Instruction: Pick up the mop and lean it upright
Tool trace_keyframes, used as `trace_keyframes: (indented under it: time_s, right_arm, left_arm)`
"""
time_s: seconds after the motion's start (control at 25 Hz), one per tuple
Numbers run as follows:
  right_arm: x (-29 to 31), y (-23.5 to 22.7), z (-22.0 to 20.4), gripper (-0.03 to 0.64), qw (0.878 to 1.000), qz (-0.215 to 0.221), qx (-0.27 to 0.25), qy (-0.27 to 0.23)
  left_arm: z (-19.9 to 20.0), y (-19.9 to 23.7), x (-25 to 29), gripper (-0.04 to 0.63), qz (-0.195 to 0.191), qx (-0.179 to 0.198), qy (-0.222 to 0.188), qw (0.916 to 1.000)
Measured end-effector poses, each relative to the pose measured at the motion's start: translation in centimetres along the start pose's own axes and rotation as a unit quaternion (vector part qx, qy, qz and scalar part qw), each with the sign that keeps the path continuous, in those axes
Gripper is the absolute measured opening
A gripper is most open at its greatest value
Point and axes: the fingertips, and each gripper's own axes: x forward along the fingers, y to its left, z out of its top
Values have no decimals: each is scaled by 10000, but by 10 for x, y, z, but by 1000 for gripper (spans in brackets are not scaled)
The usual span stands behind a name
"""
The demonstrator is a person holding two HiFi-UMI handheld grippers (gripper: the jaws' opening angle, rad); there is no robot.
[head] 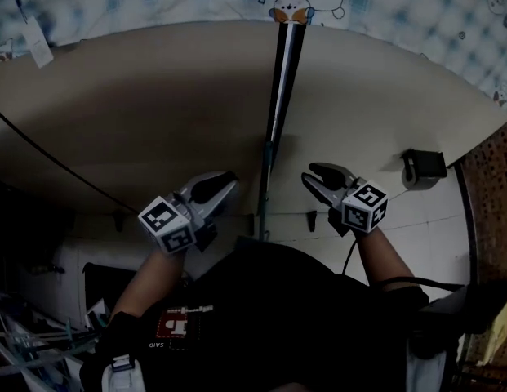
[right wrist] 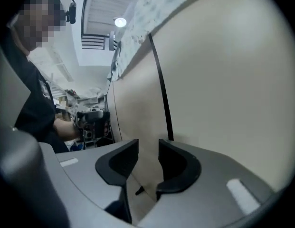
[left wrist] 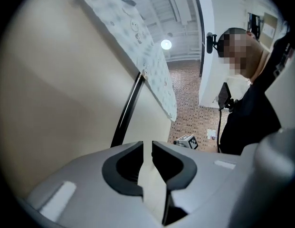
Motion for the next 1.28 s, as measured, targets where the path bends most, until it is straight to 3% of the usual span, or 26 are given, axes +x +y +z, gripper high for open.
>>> trace_keyframes:
  time_s: [0.28, 0.44, 0.88, 1.28]
  right_arm:
    - [-39, 16, 81, 22, 9970, -280, -328, -641]
    - [-48, 26, 99, 12, 9963, -39, -42, -852]
    - [-29, 35, 85, 12, 9973, 268, 31, -679]
    - [-24, 39, 79, 12, 9978, 318, -8, -579]
  left_arm:
    - [41, -16, 10, 55, 4, 205, -168, 9996]
    - [52, -22, 6, 54, 30, 288, -196, 9994]
    - [56, -14, -17, 54, 317, 271, -292, 9987]
    - [46, -19, -11, 54, 220, 235, -148, 9994]
